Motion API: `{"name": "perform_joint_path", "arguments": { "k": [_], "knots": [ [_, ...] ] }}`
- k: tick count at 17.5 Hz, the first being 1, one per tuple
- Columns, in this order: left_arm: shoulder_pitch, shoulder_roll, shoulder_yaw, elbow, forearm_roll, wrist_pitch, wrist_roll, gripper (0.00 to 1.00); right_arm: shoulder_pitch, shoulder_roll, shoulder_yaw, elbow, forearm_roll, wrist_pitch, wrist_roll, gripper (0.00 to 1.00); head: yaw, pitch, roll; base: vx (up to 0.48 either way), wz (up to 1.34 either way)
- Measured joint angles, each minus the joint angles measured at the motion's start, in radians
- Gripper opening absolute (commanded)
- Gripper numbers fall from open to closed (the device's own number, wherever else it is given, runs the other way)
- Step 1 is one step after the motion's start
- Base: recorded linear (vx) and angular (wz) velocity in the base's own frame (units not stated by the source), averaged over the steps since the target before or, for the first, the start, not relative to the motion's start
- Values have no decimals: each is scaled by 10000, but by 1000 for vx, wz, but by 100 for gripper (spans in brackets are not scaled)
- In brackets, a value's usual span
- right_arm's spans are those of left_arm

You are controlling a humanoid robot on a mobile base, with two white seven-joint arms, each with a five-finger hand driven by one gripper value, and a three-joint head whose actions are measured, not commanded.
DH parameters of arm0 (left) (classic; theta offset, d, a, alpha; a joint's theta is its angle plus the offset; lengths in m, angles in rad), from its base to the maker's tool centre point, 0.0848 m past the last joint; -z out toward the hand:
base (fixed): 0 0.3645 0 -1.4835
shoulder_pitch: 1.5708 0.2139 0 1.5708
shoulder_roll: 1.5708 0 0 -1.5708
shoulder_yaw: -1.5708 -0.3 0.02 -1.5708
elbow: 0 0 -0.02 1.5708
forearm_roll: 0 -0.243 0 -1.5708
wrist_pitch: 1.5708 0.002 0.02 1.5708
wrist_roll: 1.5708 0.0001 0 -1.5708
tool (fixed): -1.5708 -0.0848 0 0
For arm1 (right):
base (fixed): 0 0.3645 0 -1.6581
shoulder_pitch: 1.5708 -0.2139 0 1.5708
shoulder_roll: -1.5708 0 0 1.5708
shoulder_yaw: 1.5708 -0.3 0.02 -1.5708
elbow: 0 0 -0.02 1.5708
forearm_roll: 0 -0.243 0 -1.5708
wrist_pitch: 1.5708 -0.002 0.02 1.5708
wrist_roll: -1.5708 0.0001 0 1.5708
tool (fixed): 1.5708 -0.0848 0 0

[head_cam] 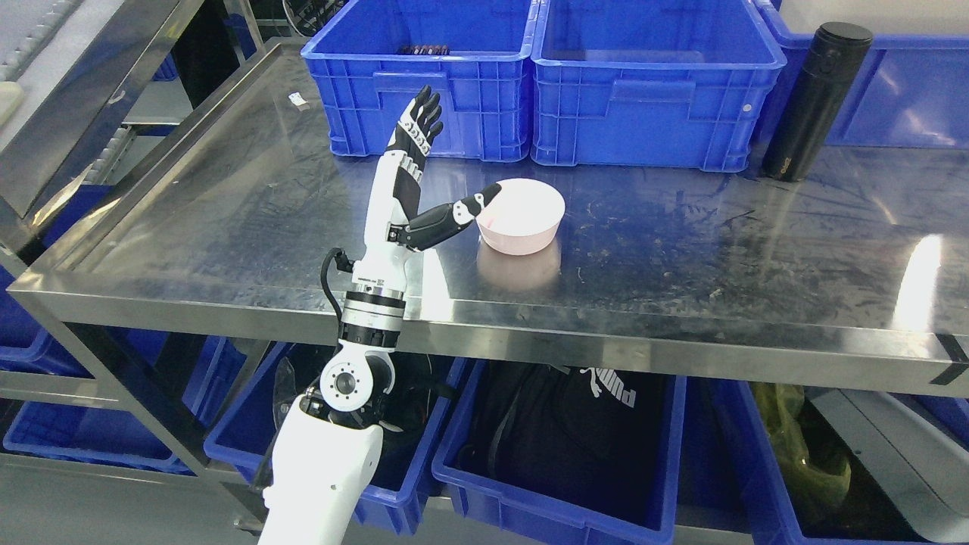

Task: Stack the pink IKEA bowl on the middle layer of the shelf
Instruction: 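Swing the left hand over toward the pink bowl on the table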

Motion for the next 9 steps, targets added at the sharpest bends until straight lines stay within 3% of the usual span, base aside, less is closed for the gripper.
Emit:
{"name": "perform_joint_path", "arguments": {
  "k": [6, 9],
  "knots": [
    [-113, 0, -141, -164, -286, -41, 1, 97, 3, 0, 0, 0, 0, 0, 0, 100, 0, 0, 0, 65, -3],
    [-899, 9, -179, -226, -1233, 768, -561, 97, 0, 0, 0, 0, 0, 0, 0, 100, 0, 0, 0, 24, 11]
  ]
}}
